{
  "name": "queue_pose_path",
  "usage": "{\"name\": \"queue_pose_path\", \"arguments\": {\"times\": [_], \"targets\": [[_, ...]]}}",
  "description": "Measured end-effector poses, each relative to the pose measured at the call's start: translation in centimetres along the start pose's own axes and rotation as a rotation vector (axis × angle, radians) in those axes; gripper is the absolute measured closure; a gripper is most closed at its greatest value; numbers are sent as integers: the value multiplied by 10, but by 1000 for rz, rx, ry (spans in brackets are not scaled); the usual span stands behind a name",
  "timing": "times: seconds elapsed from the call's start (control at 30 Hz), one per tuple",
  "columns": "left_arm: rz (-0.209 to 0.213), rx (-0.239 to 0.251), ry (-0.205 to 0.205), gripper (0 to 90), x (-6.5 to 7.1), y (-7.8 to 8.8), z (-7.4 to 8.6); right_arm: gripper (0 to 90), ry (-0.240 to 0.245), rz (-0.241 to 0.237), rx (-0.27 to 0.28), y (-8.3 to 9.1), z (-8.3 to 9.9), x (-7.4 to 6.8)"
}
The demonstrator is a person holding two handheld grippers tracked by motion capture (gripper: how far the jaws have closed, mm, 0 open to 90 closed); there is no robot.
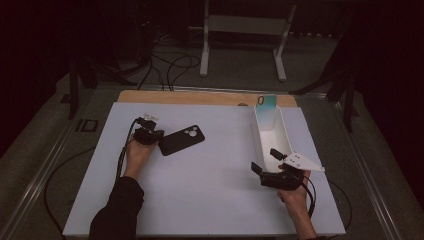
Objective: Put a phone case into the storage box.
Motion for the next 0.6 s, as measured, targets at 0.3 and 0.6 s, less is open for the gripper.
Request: {"name": "queue_pose_path", "arguments": {"times": [0.3, 0.6], "targets": [[42, -17, -75, 900, 34, 13, 9, 99, -8, 4, 2, 2, -1, 1], [72, -2, -119, 899, 66, 30, 23, 118, -14, 0, -22, 1, 0, 2]]}}
Point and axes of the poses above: each handheld gripper's, and its own axes: y roughly backward along the jaws, z roughly out of its underside, x roughly to its right, the point moved 5 cm from there along -y, roughly forward along the jaws, and after that the axes turned 11 degrees about -y, right-handed, at the moved point
